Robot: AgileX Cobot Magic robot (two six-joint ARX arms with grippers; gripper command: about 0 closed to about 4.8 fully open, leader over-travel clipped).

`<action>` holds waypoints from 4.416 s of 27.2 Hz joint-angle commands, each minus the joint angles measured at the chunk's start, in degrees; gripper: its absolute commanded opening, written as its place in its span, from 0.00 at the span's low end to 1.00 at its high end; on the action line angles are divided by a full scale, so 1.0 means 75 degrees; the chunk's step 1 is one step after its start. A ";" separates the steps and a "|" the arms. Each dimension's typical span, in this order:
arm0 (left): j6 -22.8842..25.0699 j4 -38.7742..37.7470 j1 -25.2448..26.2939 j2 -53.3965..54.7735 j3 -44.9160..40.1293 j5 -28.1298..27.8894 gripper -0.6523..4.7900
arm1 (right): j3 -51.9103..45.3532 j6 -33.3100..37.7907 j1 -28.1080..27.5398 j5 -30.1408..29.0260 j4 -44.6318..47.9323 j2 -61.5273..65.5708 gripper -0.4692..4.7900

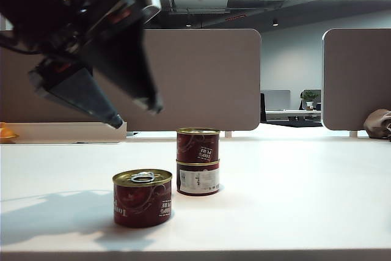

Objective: Pick up the cans one by one and stack them together.

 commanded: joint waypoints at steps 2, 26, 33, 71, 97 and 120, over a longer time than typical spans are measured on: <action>0.0393 -0.0280 -0.0006 0.0350 0.0283 0.0050 0.86 | 0.0020 0.0312 -0.0003 -0.0047 0.0035 -0.0443 0.09; 0.1011 -0.0749 -0.0035 0.2136 0.0644 0.0565 0.92 | -0.0029 0.1186 -0.0003 -0.0055 0.0015 -0.1536 0.09; 0.0988 -0.0198 -0.0035 0.2235 0.0647 0.0562 0.92 | -0.0029 0.1215 -0.0003 -0.0052 0.0015 -0.1539 0.09; 0.1122 -0.1227 -0.0035 0.2704 0.1731 -0.0694 0.50 | -0.0029 0.1215 -0.0006 -0.0050 0.0017 -0.1542 0.09; 0.0985 -0.1279 -0.0044 0.3296 0.4220 -0.0463 0.50 | -0.0020 0.1276 -0.0009 -0.0108 0.0015 -0.1649 0.09; 0.0935 -0.1294 -0.0090 0.3978 0.4220 -0.0035 0.52 | -0.0020 0.1419 -0.0006 -0.0117 0.0015 -0.1821 0.09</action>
